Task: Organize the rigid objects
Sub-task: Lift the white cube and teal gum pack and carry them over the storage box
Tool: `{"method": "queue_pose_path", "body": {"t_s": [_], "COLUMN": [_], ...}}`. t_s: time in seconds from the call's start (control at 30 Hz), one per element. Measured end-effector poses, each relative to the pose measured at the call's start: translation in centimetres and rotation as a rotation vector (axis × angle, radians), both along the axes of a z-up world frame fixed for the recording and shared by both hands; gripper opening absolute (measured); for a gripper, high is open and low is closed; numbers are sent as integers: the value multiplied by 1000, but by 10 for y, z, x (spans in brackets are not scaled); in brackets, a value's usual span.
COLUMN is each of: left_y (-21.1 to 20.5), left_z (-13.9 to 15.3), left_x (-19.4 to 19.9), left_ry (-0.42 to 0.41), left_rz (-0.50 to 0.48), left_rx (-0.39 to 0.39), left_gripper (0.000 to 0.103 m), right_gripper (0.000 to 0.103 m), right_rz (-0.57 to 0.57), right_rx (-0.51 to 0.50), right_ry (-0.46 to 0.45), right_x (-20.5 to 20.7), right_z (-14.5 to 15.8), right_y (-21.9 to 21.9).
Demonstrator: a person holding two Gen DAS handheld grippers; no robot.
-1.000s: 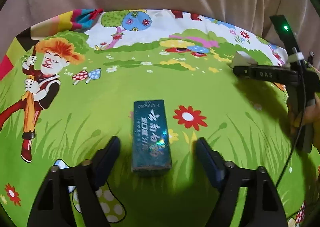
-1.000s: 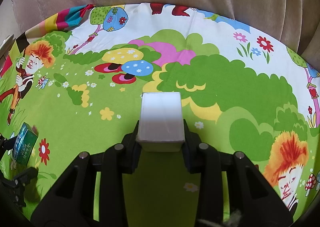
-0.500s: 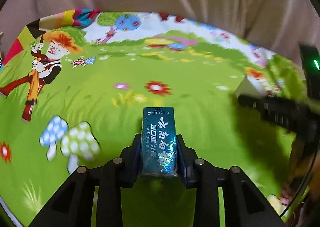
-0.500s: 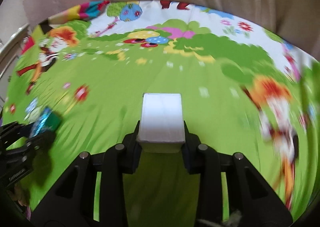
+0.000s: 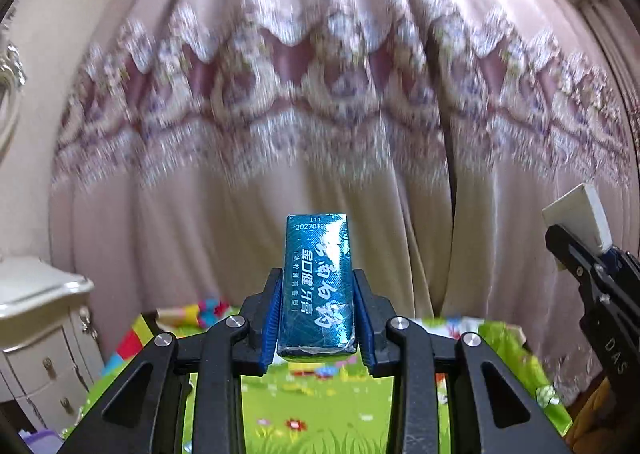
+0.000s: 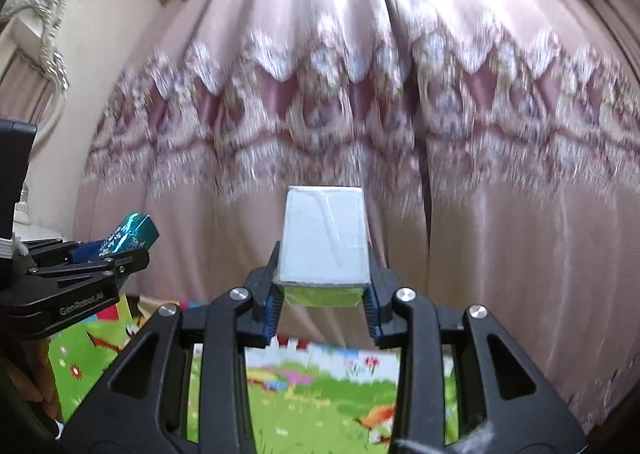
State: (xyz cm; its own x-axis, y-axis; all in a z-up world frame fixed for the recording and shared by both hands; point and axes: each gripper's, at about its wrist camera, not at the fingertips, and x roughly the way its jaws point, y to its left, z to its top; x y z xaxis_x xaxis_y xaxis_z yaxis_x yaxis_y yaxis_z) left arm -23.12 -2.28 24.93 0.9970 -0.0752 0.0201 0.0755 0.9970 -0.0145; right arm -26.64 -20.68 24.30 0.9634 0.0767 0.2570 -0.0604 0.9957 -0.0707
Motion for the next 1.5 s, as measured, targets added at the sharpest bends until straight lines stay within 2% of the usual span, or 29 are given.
{"method": "queue_pose_path", "body": {"t_s": [0.07,0.17,0.7,0.97,1.3,1.5], "left_y": [1,4,33,64,106,138], "left_z": [0,-2,-46,-61,-77,-88], "left_x": [-12,-20,-30,-43,-60,-75], "left_ry": [-28,-28,136,186,276,317], "left_rz": [2,-2,9,66,144,219], "left_rx": [7,18,10,-3,-30,-52], "left_gripper": [34,34,34,34,34,34], "right_gripper": [38,38,38,38,38,38], "right_rz": [1,9,128,232,410,521], "right_rx": [-6,-19,-74,-138,-213,-277], "right_ry": [-14,-26,82,112,263,316], "right_x": [-9,-17,-7,-12,-3,-3], "right_z": [1,-2,-10,-14,-19,-27], "right_y": [5,12,39,70,119,155]}}
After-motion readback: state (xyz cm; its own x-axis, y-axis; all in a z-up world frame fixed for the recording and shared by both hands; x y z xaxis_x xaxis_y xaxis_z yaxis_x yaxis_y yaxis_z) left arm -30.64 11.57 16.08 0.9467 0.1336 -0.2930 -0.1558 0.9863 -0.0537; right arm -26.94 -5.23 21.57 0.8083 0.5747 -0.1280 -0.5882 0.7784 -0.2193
